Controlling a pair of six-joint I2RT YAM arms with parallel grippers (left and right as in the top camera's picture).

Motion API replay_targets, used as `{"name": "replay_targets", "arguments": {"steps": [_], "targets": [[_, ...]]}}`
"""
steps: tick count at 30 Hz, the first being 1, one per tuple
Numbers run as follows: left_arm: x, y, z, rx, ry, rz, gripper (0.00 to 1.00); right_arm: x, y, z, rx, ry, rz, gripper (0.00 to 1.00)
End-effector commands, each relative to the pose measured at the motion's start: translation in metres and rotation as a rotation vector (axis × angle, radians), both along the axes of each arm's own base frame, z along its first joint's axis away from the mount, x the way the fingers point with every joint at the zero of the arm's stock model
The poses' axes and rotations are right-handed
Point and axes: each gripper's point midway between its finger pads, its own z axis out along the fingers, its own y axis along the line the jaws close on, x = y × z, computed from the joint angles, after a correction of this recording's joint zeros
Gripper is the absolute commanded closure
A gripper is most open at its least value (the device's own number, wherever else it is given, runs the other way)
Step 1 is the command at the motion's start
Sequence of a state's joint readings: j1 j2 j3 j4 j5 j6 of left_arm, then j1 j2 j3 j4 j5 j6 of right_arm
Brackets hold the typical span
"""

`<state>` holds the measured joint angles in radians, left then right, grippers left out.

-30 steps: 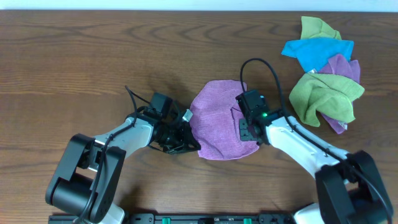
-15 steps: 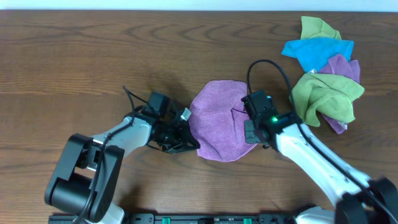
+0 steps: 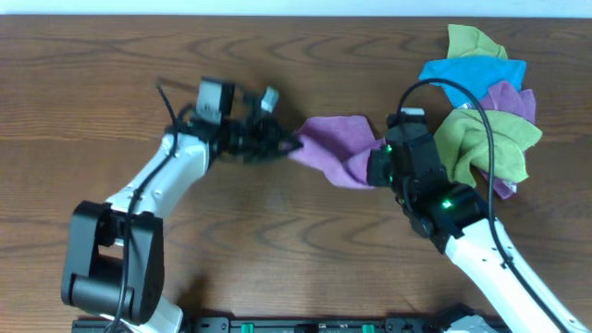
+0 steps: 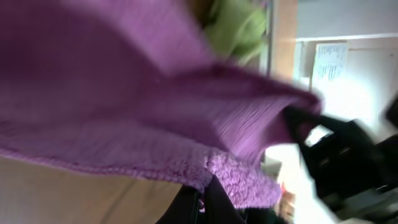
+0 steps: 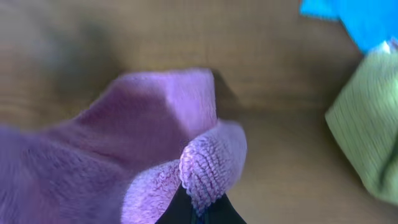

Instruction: Fold the cloth

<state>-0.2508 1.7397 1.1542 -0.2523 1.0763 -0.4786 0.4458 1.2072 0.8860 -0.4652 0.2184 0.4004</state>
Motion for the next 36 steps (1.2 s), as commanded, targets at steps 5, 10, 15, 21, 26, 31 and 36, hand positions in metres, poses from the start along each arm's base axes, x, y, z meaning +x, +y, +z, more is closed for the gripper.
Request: {"name": "replay_targets", "arguments": {"steps": [5,10,15,21,26,31,36], "targets": [[0.069,0.013,0.063,0.098,-0.213,0.174,0.94,0.039,0.009,0.038,-0.026,-0.124,0.023,0.99],[0.094,0.039,0.072,0.150,-0.266,0.281,0.94,0.081,0.008,0.046,-0.061,-0.159,0.014,0.99],[0.120,0.069,0.080,0.177,-0.340,0.385,0.94,0.123,0.012,0.047,-0.117,-0.164,0.030,0.99],[0.135,0.098,0.087,0.185,-0.388,0.449,0.94,0.159,0.019,0.058,-0.136,-0.189,0.037,0.99],[0.125,0.104,0.071,0.243,-0.362,0.410,0.94,0.156,0.021,0.056,-0.143,-0.167,0.045,0.99],[0.122,0.104,0.066,0.255,-0.352,0.395,0.94,0.150,0.019,0.047,-0.158,-0.125,0.050,0.99],[0.105,0.102,0.051,0.285,-0.301,0.327,0.94,0.135,0.015,0.035,-0.184,-0.047,0.061,0.99]]}}
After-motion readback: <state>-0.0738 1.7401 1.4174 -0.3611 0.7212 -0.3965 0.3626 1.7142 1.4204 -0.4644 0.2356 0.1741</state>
